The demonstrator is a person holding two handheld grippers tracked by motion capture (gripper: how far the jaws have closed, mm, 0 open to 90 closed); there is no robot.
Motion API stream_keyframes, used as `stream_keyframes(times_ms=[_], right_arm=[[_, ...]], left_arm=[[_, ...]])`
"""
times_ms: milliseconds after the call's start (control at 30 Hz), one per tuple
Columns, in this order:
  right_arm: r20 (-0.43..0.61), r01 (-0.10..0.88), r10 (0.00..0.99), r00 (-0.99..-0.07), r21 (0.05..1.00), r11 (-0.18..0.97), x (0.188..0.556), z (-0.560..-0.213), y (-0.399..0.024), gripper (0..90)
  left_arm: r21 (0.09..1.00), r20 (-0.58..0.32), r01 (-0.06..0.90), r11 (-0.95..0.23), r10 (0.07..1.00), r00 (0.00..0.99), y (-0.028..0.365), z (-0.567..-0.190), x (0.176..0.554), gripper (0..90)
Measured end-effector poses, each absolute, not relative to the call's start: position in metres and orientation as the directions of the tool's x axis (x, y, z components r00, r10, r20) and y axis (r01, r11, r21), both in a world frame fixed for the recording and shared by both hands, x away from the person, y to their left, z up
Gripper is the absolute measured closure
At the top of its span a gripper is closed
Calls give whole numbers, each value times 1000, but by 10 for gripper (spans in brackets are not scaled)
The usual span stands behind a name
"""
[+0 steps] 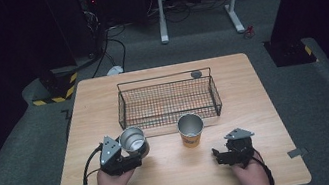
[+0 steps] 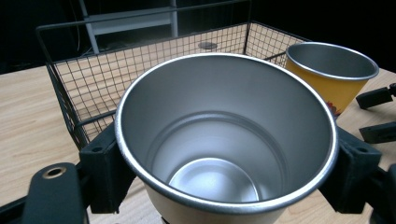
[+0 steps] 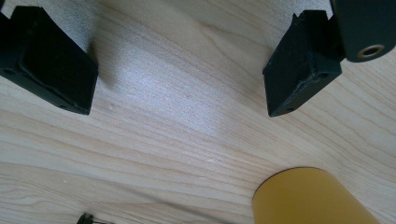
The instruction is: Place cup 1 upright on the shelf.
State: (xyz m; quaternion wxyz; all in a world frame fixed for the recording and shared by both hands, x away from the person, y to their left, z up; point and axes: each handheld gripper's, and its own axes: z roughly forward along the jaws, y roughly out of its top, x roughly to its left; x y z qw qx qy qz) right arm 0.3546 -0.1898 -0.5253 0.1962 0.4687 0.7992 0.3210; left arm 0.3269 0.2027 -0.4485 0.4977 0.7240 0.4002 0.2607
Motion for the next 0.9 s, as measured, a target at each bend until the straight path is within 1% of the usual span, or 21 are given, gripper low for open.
stream_keyframes(times_ms=[700, 900], right_arm=[[-13, 623, 875, -484, 697, 355, 355, -525, -190, 94], [-13, 623, 875, -484, 697, 355, 355, -525, -190, 94]], left_arm=[[933, 10, 296, -204, 838, 545, 193, -428, 346, 189], [933, 1, 301, -197, 840, 543, 193, -425, 353, 189]])
